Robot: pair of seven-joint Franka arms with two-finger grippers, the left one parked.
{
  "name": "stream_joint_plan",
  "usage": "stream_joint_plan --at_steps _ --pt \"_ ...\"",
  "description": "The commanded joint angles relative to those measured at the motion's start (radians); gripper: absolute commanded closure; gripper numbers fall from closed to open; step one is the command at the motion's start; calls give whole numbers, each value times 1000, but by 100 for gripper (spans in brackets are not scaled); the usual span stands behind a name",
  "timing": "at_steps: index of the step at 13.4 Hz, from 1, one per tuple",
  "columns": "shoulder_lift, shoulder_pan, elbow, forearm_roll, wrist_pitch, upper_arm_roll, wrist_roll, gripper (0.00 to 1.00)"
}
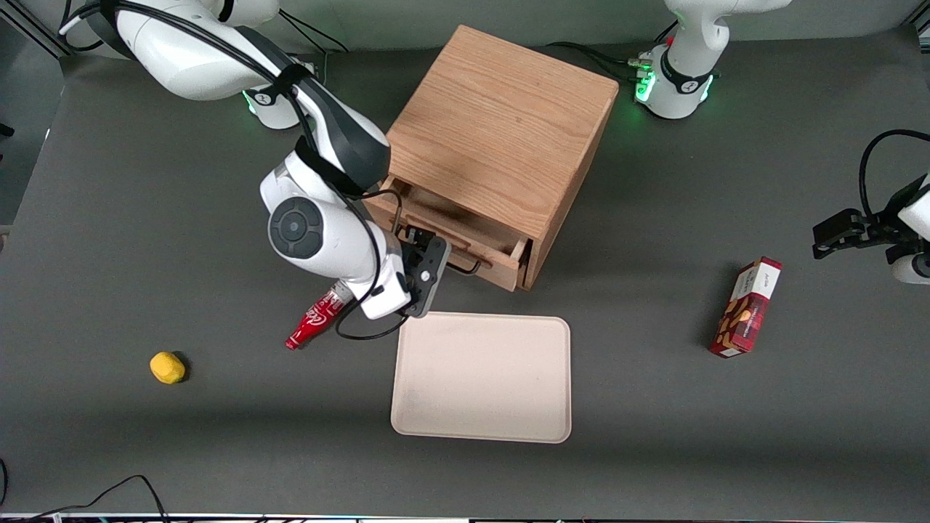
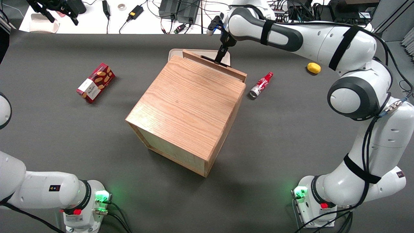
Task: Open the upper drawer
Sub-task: 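Pull the handle with the right gripper, sliding the drawer out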
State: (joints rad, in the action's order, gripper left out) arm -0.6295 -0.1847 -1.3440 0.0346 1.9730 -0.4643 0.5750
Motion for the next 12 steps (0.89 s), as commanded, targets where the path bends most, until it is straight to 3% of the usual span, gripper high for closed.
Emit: stream_joint_plan --at_steps 1,12 --pt "-42 1 84 -19 1 25 -17 0" --pt "-121 10 243 -16 60 159 -13 0"
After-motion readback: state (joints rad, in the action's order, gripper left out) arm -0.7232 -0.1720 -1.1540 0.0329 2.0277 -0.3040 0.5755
